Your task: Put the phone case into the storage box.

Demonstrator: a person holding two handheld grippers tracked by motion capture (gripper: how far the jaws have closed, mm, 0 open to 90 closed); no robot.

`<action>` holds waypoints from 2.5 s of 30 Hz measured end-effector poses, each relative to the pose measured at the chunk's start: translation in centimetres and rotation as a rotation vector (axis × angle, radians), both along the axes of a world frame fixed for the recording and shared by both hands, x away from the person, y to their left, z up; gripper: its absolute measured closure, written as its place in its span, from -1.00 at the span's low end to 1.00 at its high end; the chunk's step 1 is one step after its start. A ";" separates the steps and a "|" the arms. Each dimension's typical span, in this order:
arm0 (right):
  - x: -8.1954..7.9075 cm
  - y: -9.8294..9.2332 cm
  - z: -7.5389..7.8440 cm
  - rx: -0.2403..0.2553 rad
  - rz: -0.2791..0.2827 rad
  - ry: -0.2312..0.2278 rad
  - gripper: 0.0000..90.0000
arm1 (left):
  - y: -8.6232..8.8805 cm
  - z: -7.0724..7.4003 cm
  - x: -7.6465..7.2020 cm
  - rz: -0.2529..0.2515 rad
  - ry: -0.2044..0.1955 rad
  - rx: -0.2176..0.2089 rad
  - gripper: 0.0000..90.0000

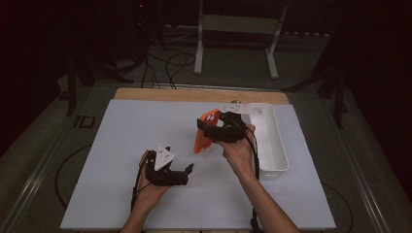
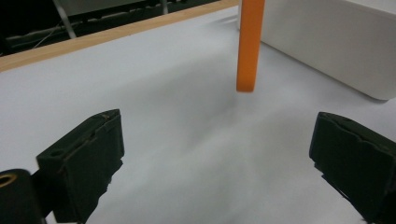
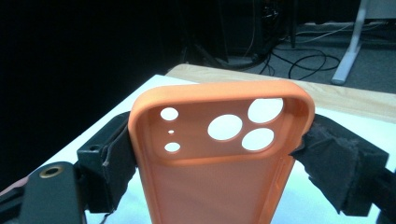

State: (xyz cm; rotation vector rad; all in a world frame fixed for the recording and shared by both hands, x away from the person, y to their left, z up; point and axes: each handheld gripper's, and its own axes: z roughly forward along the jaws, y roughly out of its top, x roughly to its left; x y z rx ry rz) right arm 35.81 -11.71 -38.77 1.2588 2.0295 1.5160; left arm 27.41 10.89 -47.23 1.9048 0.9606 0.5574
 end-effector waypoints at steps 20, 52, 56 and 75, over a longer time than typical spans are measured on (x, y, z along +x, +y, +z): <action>1.5 -0.8 0.4 -0.015 -0.042 0.008 -0.63 | 3.0 -0.3 -0.3 0.026 -0.013 -0.026 -0.99; 2.9 -1.4 2.2 -0.047 -0.089 -0.007 -0.63 | 10.5 -1.5 -3.5 0.083 -0.098 -0.067 -0.99; 3.2 -1.3 2.2 -0.047 -0.097 -0.007 -0.63 | 11.0 -2.0 -3.7 0.096 -0.088 -0.059 -0.99; 4.7 -1.8 1.8 -0.029 -0.155 0.017 -0.63 | 11.3 -2.4 -3.8 0.111 -0.090 -0.055 -0.99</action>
